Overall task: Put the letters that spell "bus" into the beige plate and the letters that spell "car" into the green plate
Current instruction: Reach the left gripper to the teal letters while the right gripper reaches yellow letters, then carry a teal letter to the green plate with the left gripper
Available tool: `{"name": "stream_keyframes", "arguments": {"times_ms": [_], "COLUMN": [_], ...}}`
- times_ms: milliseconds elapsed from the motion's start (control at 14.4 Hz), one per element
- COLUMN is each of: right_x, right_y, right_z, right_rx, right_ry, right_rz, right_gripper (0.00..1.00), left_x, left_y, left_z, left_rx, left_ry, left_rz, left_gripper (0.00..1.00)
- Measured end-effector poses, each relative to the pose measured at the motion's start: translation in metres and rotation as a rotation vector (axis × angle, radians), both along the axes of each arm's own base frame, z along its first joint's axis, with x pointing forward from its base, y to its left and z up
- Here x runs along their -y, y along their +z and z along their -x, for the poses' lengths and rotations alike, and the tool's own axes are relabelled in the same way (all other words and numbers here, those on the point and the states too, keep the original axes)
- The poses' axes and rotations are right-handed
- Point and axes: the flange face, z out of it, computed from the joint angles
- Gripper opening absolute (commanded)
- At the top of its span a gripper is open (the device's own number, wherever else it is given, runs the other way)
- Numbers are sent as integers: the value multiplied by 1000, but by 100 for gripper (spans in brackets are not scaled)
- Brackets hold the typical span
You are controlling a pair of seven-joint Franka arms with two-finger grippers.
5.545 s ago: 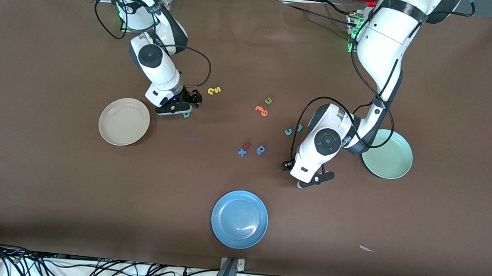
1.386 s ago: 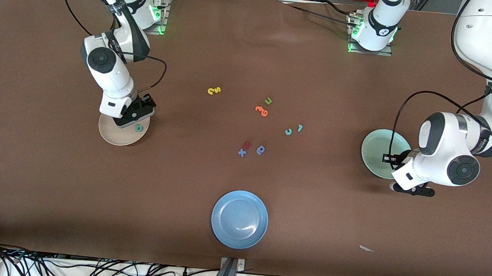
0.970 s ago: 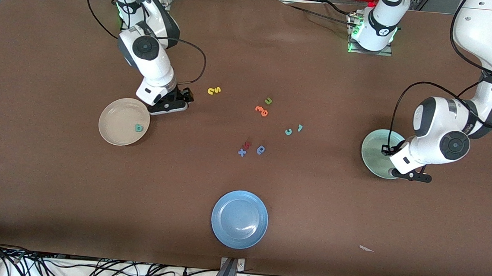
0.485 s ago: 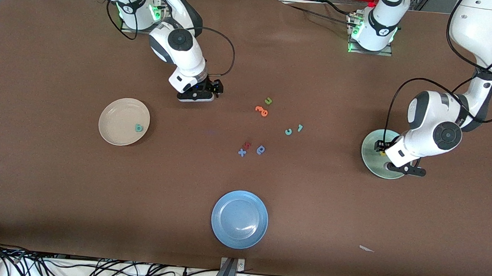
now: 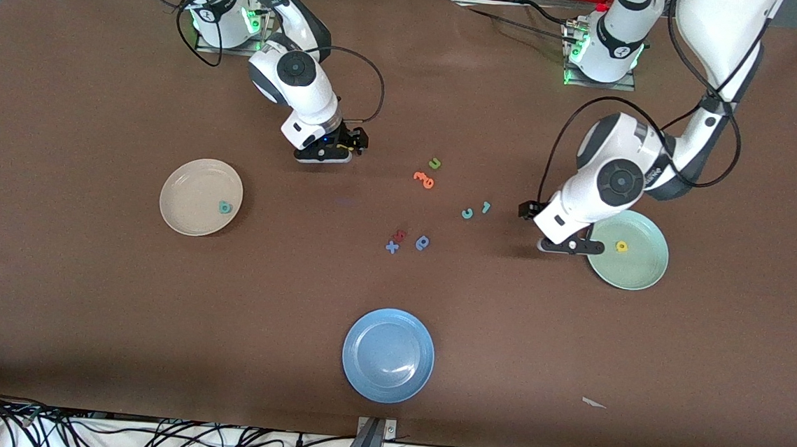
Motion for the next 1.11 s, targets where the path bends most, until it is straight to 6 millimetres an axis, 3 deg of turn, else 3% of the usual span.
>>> {"name": "stream_keyframes", "arguments": {"times_ms": [347,485,762,1109], "right_x": [14,21,22,33], "right_y": [-14,-18,-18,-24], "right_z": [2,1,1,3], "right_rx": [15,20,37,44], "right_ry": [36,40,65,71], "right_rz": [12,19,20,21], "right_gripper": [92,92,72,48], "left_x": [71,87,91,95], "left_y": [-28,-46,-72,-74], "left_z": [53,64,62,53], "left_rx": [36,67,69,72], "left_ry": [-15,-34,-28,-20], "left_rz": [19,-43,-67,-54], "left_gripper": [99,96,89,63]}}
